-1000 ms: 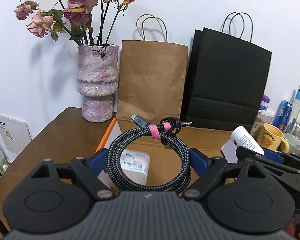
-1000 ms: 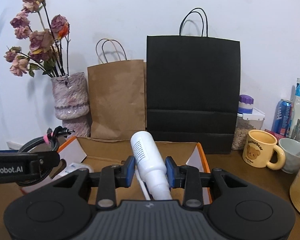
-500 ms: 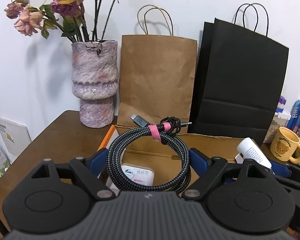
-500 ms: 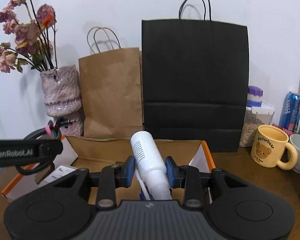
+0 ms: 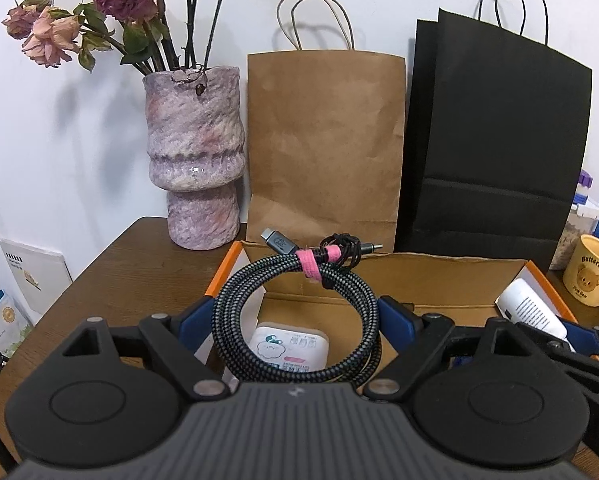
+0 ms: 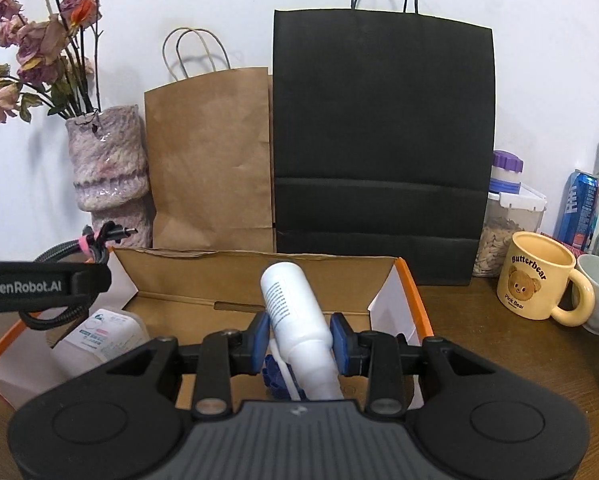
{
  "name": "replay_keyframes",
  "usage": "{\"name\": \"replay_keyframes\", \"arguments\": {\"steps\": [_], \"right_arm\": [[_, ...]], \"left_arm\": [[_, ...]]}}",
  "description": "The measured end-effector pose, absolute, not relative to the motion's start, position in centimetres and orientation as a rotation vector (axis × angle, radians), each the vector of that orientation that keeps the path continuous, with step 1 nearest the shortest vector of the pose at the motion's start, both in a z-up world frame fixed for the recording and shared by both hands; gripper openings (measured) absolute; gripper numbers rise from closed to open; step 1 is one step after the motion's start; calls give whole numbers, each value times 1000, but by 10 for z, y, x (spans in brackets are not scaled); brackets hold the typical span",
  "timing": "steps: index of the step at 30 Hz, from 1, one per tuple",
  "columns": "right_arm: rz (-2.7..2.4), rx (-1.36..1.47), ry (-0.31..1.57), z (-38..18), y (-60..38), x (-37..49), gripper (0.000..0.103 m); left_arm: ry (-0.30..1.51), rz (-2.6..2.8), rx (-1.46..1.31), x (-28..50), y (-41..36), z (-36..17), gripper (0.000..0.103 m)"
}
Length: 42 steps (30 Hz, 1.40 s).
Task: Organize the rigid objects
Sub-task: 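Lower both held items into the red box and open both tools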
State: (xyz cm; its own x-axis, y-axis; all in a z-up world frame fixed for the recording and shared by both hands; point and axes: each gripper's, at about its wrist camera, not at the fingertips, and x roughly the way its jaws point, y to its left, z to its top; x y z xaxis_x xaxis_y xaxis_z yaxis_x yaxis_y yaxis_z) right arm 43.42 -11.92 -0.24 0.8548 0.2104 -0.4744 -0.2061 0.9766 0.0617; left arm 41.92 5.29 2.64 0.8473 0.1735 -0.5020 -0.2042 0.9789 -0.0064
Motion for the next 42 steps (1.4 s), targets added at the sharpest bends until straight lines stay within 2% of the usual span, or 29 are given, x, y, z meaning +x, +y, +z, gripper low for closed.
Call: {"name": "replay_keyframes", "arguments": {"steps": [3, 4, 5, 6, 7, 28, 42], "right_arm": [[224, 13, 516, -3, -120, 436, 36], [219, 10, 520, -3, -120, 437, 56], [216, 2, 525, -4, -119, 437, 72], [217, -6, 523, -4, -118, 437, 101], [217, -13, 513, -4, -117, 436, 103], [201, -13, 501, 5, -120, 429, 103], [191, -26, 462, 18, -133, 393, 103]], "left_arm": [[541, 190, -46, 421, 50, 26, 91], [538, 190, -42, 421, 50, 26, 97], [533, 192, -38, 420, 49, 27, 103], [526, 197, -36, 419, 49, 28, 103], [529, 195, -36, 419, 49, 28, 103], [497, 186, -46, 408, 52, 37, 103], [458, 169, -57, 372, 55, 50, 103]]}}
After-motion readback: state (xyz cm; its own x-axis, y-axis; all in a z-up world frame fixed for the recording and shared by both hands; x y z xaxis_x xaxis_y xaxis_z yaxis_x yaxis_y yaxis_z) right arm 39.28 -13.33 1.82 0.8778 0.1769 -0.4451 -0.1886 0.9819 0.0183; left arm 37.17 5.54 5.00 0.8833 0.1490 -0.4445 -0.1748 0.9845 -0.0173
